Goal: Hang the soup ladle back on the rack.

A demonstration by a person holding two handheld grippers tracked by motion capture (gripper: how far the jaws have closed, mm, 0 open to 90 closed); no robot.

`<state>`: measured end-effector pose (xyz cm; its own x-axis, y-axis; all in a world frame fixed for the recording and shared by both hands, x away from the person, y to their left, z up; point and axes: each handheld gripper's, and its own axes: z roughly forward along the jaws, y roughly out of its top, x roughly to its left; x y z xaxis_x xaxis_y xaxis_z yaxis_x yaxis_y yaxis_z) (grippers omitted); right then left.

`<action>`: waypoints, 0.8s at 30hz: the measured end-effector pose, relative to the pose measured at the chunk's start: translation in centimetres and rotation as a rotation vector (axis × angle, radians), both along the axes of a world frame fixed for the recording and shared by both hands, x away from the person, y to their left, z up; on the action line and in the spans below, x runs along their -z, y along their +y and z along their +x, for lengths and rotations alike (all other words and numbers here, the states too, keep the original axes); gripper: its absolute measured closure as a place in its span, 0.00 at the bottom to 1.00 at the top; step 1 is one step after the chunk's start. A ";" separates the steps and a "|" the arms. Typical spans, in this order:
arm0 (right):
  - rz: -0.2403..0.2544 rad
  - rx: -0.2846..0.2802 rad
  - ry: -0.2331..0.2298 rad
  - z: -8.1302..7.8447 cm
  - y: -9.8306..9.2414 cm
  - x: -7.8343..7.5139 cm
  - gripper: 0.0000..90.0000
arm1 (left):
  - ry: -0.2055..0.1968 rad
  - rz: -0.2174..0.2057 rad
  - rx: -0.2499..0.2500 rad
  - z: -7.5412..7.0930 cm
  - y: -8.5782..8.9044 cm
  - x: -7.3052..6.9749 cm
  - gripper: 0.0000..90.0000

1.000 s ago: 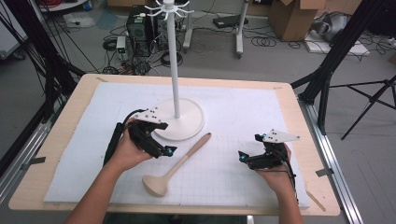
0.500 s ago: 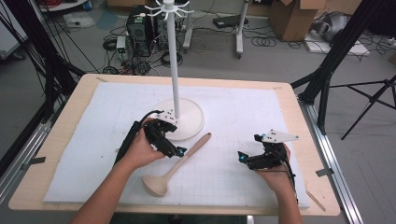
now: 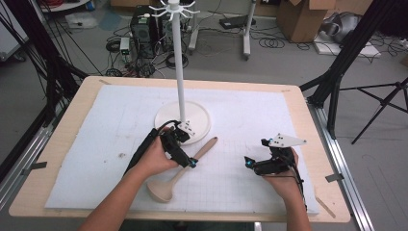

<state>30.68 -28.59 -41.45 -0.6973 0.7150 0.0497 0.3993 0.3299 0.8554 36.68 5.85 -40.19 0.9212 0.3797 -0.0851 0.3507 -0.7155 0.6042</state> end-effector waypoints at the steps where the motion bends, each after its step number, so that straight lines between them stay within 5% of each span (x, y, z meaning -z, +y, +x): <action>1: 0.000 0.000 0.000 0.0 0.0 0.0 0.01 | 0.005 0.006 0.001 -0.1 -0.2 0.1 0.02; 12: -0.002 -0.006 -0.001 0.1 0.0 0.0 0.01 | 0.026 0.065 0.011 -0.3 -1.7 1.2 0.04; 21: -0.003 -0.011 0.003 0.1 0.1 0.1 0.01 | 0.037 0.097 0.016 -0.4 -1.9 1.7 0.15; 24: -0.005 -0.014 0.005 0.1 0.1 0.1 0.01 | 0.044 0.097 0.024 -0.5 -1.8 1.6 0.26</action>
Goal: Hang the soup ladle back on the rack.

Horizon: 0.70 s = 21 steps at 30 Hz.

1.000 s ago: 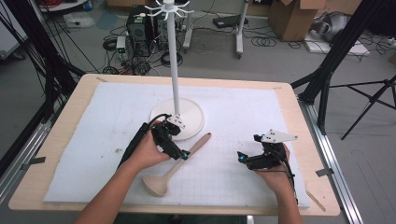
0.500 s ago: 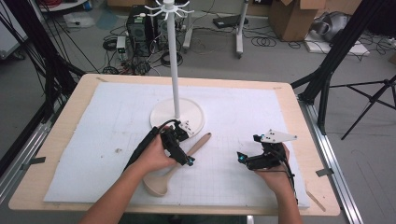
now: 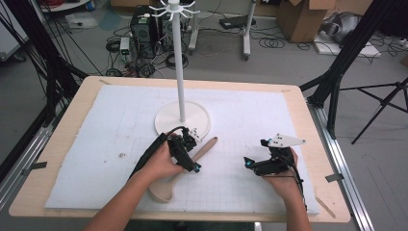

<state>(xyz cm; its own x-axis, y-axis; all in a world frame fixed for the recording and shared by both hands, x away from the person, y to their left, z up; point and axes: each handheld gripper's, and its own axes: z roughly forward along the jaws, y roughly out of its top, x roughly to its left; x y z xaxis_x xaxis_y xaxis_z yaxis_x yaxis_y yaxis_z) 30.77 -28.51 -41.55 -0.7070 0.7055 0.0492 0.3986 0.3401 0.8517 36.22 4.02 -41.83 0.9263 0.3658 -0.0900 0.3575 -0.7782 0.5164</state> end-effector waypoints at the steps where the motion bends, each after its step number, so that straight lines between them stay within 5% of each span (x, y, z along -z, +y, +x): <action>1: 0.000 0.001 0.000 0.0 0.0 0.0 0.02 | 0.000 0.003 0.003 0.0 0.0 0.0 0.29; 21: -0.027 -0.002 0.012 0.1 0.4 0.3 0.01 | 0.000 0.042 0.001 -0.1 0.3 -0.3 0.58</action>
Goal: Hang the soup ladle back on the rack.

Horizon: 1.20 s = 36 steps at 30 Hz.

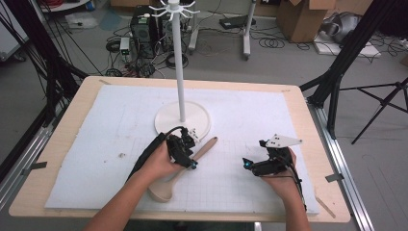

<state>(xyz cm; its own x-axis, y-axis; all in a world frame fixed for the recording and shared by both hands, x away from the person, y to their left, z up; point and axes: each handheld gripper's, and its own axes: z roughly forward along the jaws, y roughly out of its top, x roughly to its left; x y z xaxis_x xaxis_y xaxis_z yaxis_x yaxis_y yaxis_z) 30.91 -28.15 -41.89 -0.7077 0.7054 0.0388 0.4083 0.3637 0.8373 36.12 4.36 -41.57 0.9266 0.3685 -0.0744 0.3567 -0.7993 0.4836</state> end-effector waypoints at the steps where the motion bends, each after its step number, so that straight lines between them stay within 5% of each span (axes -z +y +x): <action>1: 0.000 0.001 -0.001 0.0 0.0 0.0 0.02 | 0.000 -0.002 -0.001 0.0 0.0 0.0 0.60; 16: 0.000 0.002 0.001 0.0 0.0 0.0 0.02 | 0.003 0.038 -0.001 -0.4 -0.6 -0.2 0.69; 36: 0.000 0.004 0.012 0.0 -0.1 0.2 0.01 | 0.066 0.112 -0.056 -0.1 -1.4 -0.7 0.75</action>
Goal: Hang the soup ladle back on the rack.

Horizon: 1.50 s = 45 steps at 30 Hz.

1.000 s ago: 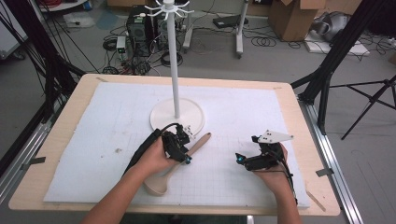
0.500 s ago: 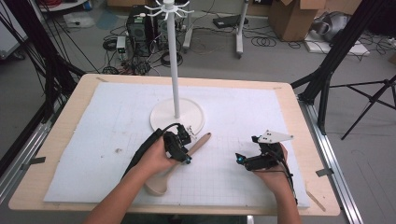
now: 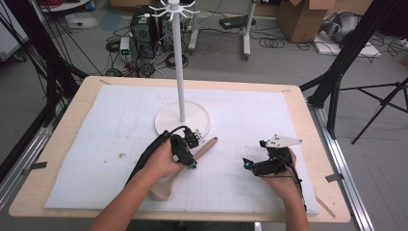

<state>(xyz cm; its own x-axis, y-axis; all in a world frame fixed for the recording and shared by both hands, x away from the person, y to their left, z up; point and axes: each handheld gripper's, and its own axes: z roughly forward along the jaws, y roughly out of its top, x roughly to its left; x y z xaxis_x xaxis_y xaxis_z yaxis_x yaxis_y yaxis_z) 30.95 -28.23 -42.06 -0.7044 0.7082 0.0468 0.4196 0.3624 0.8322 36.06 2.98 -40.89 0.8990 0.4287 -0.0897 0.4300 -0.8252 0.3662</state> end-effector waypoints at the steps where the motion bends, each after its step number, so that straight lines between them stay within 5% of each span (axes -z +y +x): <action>1: -0.002 0.000 -0.001 0.0 0.0 0.0 0.02 | 0.005 -0.001 -0.002 0.0 0.0 0.0 0.75; 8: -0.006 -0.002 -0.006 0.1 0.0 0.0 0.02 | -0.002 -0.001 0.061 -0.5 -0.1 0.0 0.85; 27: -0.005 0.005 0.001 0.1 -0.1 0.2 0.02 | -0.025 -0.066 0.121 -1.1 0.8 -0.9 0.85; 45: -0.010 0.004 0.002 0.1 0.1 0.3 0.01 | -0.109 -0.251 0.102 -2.0 5.3 -5.4 0.85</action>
